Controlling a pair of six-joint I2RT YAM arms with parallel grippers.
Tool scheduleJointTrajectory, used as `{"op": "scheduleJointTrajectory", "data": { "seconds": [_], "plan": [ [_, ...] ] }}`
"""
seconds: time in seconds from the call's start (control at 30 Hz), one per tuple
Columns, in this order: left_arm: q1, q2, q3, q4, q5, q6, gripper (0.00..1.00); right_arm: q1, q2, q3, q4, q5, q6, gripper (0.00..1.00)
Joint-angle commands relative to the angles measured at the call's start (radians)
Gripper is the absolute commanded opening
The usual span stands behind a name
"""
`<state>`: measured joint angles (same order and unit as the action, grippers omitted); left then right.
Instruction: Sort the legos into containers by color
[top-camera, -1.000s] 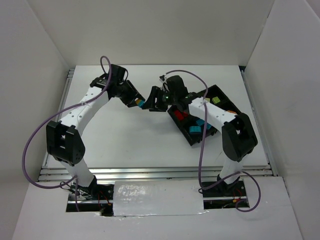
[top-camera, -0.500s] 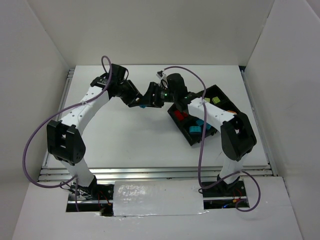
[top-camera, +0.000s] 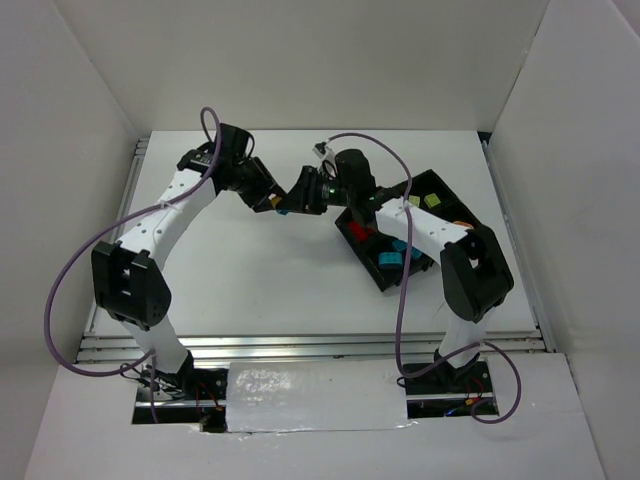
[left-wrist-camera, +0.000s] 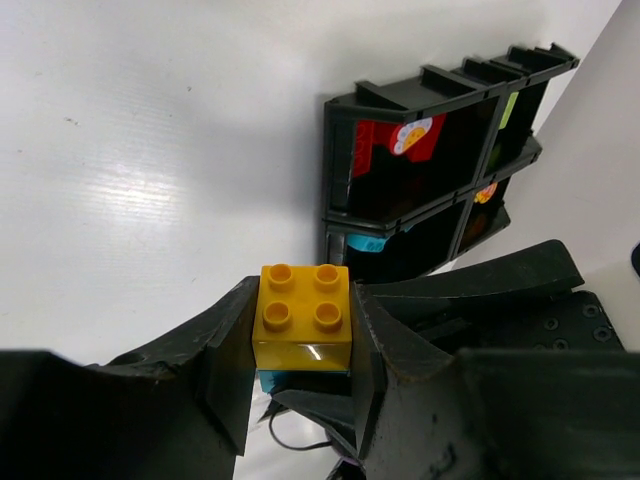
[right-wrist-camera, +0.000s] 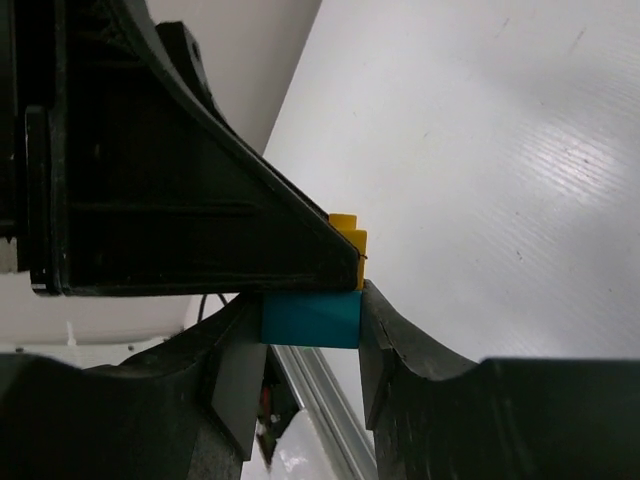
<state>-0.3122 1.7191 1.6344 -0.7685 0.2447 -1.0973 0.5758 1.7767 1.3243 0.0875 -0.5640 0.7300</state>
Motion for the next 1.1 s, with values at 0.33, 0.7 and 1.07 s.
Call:
{"op": "scheduleJointTrajectory", "data": {
  "seconds": [0.33,0.7,1.07],
  "plan": [
    [0.113,-0.049,0.087,-0.037,-0.139,0.192,0.00,-0.114,-0.272,-0.298,-0.216,0.186,-0.113,0.00],
    [0.111,-0.036,0.084,0.003,-0.061,0.327,0.00,-0.301,-0.375,-0.228,-0.758,0.880,0.083,0.00],
    [0.018,0.043,0.166,0.069,0.117,0.427,0.00,-0.356,-0.391,-0.174,-0.823,0.934,0.083,0.87]
  ]
}}
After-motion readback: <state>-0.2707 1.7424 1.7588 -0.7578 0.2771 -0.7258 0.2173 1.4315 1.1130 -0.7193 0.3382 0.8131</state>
